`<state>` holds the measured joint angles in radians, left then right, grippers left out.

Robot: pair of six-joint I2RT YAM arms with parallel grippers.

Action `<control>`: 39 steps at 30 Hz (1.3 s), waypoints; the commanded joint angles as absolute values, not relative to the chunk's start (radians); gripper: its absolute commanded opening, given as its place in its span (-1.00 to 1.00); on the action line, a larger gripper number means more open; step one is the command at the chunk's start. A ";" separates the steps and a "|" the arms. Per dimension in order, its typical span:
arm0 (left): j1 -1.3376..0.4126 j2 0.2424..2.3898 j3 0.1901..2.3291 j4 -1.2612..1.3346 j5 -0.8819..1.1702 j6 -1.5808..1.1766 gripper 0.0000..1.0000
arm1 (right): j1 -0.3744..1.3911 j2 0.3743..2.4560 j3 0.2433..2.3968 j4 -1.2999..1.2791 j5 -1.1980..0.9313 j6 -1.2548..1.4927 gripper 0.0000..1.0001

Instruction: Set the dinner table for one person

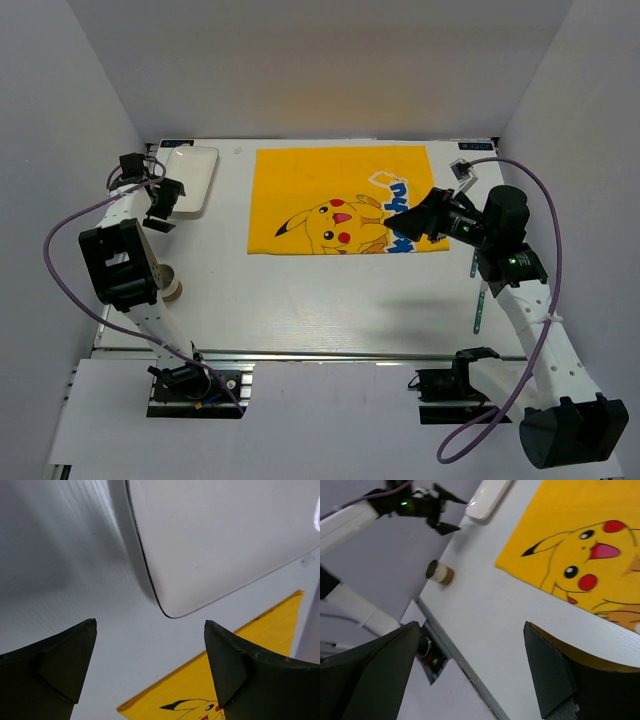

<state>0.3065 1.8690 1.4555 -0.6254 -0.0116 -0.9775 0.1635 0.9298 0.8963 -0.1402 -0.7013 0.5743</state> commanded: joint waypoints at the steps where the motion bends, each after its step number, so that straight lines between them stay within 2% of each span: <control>1: 0.314 1.910 1.393 -0.463 0.038 -1.002 0.96 | 0.170 0.882 0.888 -0.012 -0.905 0.632 0.79; 6: 0.314 1.966 1.404 -0.413 0.046 -1.008 0.85 | 0.169 0.802 0.907 -0.052 -0.888 0.597 0.79; 9: 0.314 1.993 1.407 -0.400 0.052 -1.022 0.66 | 0.173 0.795 0.905 -0.051 -0.891 0.598 0.78; 14: 0.314 2.023 1.413 -0.406 0.020 -1.042 0.51 | 0.172 0.804 0.885 -0.041 -0.884 0.601 0.79; 16: 0.314 2.031 1.410 -0.410 0.015 -1.049 0.37 | 0.170 0.808 0.879 -0.041 -0.881 0.601 0.78; 21: 0.314 2.062 1.411 -0.414 -0.029 -1.066 0.25 | 0.170 0.816 0.877 -0.040 -0.870 0.598 0.78; 22: 0.314 2.066 1.410 -0.419 -0.032 -1.068 0.04 | 0.172 0.816 0.879 -0.041 -0.870 0.600 0.78; 25: 0.314 2.069 1.401 -0.423 -0.051 -1.080 -0.23 | 0.170 0.821 0.881 -0.044 -0.868 0.598 0.79; 28: 0.314 2.074 1.388 -0.425 -0.064 -1.091 -0.38 | 0.170 0.822 0.882 -0.046 -0.865 0.601 0.78; 30: 0.314 2.082 1.391 -0.433 -0.054 -1.097 -0.86 | 0.169 0.819 0.885 -0.046 -0.861 0.601 0.78; 31: 0.314 2.083 1.396 -0.439 -0.045 -1.100 -1.00 | 0.172 0.819 0.887 -0.049 -0.859 0.603 0.78; 36: 0.314 2.028 1.385 -0.379 0.080 -1.100 -1.00 | 0.170 0.815 0.907 -0.066 -0.853 0.601 0.78; 39: 0.314 1.935 1.361 -0.257 0.143 -1.082 -1.00 | 0.170 0.804 0.914 -0.075 -0.842 0.598 0.78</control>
<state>0.3260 2.0380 1.3849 -0.2867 0.0860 -1.1416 0.1703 0.8234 0.8852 -0.0799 -0.8501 0.5999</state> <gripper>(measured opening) 0.060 0.892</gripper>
